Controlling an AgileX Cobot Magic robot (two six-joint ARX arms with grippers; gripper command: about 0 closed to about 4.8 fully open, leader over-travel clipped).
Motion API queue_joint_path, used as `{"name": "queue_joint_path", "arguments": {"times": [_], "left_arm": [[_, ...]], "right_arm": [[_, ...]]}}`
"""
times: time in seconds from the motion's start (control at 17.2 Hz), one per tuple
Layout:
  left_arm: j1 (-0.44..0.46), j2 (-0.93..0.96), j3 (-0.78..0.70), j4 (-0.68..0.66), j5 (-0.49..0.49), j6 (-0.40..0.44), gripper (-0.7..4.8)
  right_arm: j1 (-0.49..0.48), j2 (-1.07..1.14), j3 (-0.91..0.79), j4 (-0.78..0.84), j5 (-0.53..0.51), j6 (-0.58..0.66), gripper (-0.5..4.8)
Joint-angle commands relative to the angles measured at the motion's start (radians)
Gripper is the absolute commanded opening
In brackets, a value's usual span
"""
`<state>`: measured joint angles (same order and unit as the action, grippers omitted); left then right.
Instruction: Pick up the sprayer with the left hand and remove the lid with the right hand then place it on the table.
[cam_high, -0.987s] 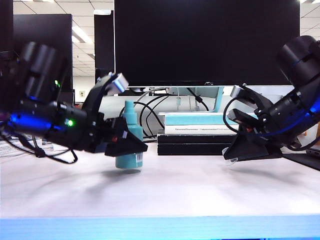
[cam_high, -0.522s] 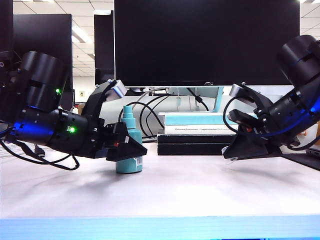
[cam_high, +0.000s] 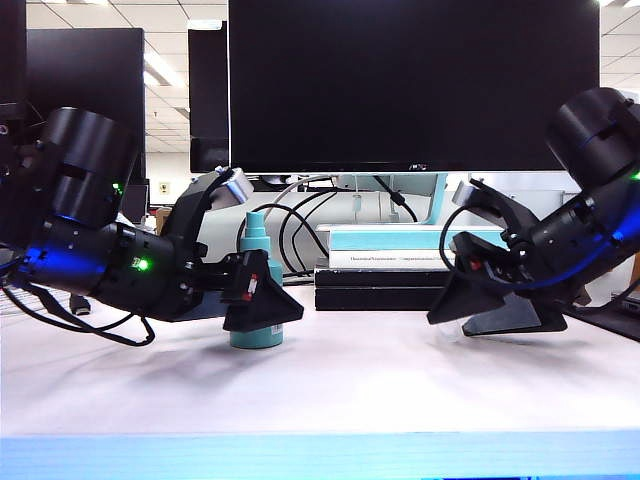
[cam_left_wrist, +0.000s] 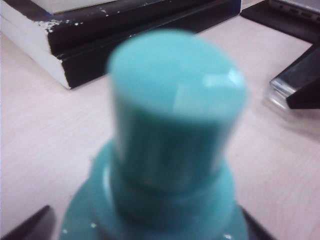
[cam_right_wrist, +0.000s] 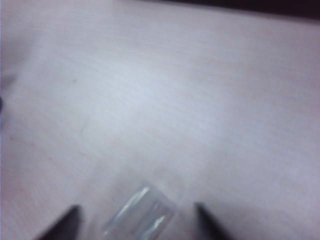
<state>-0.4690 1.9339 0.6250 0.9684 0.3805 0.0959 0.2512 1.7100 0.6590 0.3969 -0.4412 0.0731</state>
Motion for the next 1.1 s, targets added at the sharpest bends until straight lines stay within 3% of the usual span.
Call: {"name": "queue_joint_path", "arguments": {"times": [0.06,0.12,0.35,0.75,0.87,0.93,0.99,1.1], "left_arm": [[0.000,-0.003,0.002,0.028,-0.002,-0.004,4.79],[0.000,-0.011,0.002,0.048,-0.003,-0.010,4.79],[0.013,-0.145,-0.002,0.008,-0.065,-0.026,4.79],[0.108,-0.585,-0.005,-0.351,-0.072,-0.008,4.79],[0.113,-0.735,-0.005,-0.434,-0.128,0.033,4.79],[0.113,-0.856,-0.005,-0.517,-0.161,0.098,4.79],[0.113,-0.989,-0.005,-0.624,-0.183,0.163,4.23],[0.114,-1.162,-0.005,-0.770,-0.272,0.193,3.58]], "right_arm": [[0.000,0.004,-0.002,0.026,0.009,0.002,4.34],[0.000,0.003,0.000,0.045,0.009,0.006,4.79],[0.000,-0.019,0.000,0.080,-0.004,0.037,4.79],[0.000,-0.337,0.003,0.063,0.052,0.051,4.79],[0.000,-0.457,0.003,0.030,0.105,0.051,4.79],[0.000,-0.557,0.003,-0.008,0.137,0.050,4.79],[-0.003,-0.664,0.003,-0.066,0.160,0.048,4.79],[-0.002,-0.806,0.003,-0.155,0.220,0.023,4.79]]}}
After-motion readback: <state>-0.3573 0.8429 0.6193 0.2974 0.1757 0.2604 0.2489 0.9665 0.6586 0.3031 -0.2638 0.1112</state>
